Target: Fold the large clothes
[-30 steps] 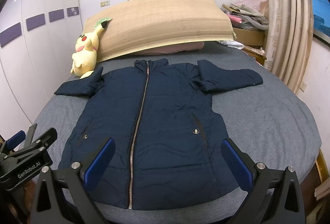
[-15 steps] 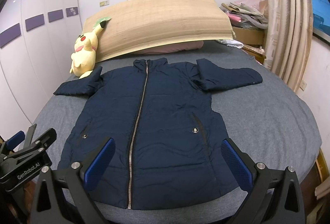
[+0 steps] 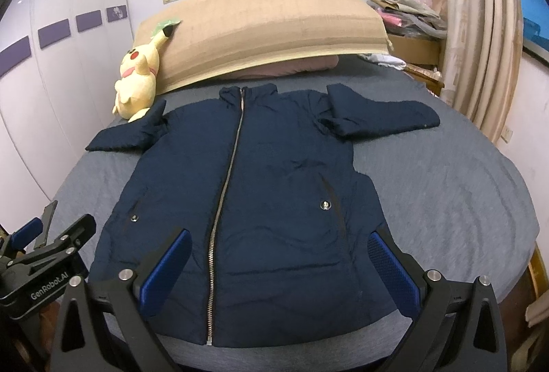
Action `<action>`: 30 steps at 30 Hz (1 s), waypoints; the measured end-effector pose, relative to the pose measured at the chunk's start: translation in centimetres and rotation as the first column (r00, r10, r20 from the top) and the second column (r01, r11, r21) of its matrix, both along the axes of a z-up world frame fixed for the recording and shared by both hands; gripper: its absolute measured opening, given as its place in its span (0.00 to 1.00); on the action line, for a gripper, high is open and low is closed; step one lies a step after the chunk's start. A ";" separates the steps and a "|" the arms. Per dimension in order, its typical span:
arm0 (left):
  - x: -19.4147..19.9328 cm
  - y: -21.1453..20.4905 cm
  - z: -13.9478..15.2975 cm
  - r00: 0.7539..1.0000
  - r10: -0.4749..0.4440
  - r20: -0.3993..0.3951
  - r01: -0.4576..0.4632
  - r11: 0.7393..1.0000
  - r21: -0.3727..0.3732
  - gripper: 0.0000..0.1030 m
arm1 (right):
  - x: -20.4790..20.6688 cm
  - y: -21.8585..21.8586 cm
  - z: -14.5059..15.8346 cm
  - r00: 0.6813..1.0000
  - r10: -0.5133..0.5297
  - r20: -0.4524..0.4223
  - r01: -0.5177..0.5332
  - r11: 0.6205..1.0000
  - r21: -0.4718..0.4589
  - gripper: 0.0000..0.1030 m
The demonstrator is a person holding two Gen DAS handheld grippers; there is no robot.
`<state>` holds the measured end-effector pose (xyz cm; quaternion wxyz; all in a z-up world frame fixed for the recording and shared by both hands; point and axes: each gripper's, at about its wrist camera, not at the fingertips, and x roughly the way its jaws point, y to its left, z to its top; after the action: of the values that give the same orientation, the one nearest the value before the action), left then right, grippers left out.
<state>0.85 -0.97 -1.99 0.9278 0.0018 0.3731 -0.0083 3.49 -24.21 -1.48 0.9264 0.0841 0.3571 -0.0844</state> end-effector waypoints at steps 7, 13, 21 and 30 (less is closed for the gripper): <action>0.8 -0.6 -1.8 0.998 -0.007 -0.057 0.007 1.000 -0.009 1.00 | 0.9 -0.6 -2.1 0.999 0.009 -0.046 -0.008 1.000 0.017 1.00; 2.2 -1.2 -3.9 0.992 -0.012 -0.124 0.011 1.000 -0.005 1.00 | 1.8 -1.5 -4.2 0.996 0.029 -0.081 -0.025 0.998 0.049 1.00; 4.9 -2.3 -4.2 0.993 -0.019 -0.114 0.017 1.000 -0.016 1.00 | 4.2 -4.6 -3.9 0.998 0.042 -0.044 -0.038 0.996 0.076 1.00; 10.7 -2.8 -3.4 0.998 0.014 -0.066 -0.009 0.997 0.071 1.00 | 10.1 -19.0 -1.1 0.992 -0.067 0.109 0.020 0.924 0.383 1.00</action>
<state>11.55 -3.81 -5.43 0.9143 0.0323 0.4036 0.0101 13.55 -43.20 -2.59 0.9101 0.2751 0.3086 -0.0288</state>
